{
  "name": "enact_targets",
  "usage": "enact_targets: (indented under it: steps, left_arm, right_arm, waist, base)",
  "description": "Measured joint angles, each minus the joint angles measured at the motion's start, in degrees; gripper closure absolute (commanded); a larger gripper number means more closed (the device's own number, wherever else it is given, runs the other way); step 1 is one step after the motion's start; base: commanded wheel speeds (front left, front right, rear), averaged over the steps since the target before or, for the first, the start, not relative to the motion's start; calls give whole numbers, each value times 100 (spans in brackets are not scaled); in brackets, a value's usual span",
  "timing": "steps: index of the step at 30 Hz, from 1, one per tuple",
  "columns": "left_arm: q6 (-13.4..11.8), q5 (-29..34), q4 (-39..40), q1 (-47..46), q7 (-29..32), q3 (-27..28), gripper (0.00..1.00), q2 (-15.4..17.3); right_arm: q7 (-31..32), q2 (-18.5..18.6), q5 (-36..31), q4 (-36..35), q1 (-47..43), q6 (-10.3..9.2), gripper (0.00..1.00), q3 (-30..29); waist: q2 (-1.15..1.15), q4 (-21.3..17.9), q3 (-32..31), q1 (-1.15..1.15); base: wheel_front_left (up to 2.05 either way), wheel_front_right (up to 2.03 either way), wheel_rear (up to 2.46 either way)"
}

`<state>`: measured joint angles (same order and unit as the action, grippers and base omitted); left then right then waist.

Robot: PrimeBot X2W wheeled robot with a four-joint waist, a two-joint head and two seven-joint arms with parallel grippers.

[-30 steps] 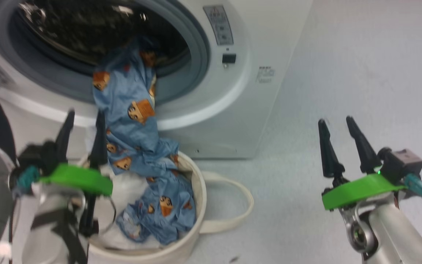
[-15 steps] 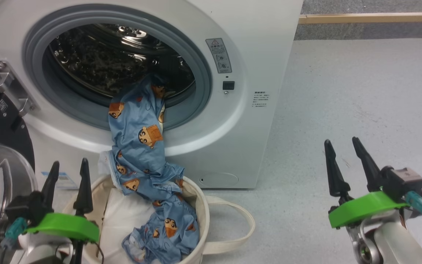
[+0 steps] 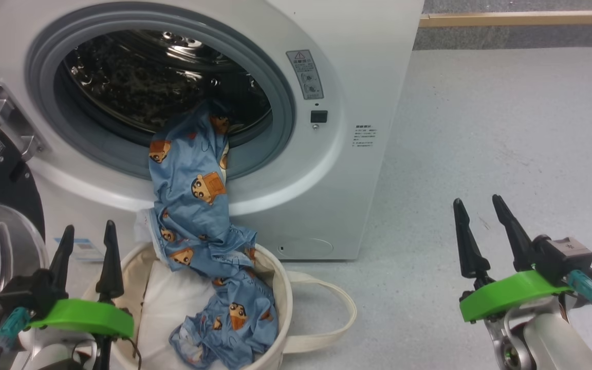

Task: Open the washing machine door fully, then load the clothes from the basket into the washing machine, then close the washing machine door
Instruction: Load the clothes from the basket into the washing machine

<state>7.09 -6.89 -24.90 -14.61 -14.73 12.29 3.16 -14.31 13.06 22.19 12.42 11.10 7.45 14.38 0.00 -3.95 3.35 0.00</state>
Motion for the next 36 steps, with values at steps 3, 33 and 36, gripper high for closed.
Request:
enact_targets:
  steps: [3,33,36]
  left_arm:
    - [0,0,8,-1,0,9,0,-4]
    - [7,-1404,-3688,-1580,200,-1334,0,-47]
    - [7,-1570,-3969,-1946,192,-1529,0,69]
  right_arm:
    - [1,-16,0,0,2,0,0,0]
    - [0,-122,-113,-385,477,0,0,-179]
    - [0,-142,-163,-455,543,0,0,-223]
  waist:
    - [0,-21,29,1]
    - [0,-405,1241,1]
    - [0,-492,1518,1]
  base:
    - [0,0,0]
    - [0,0,0]
    - [0,0,0]
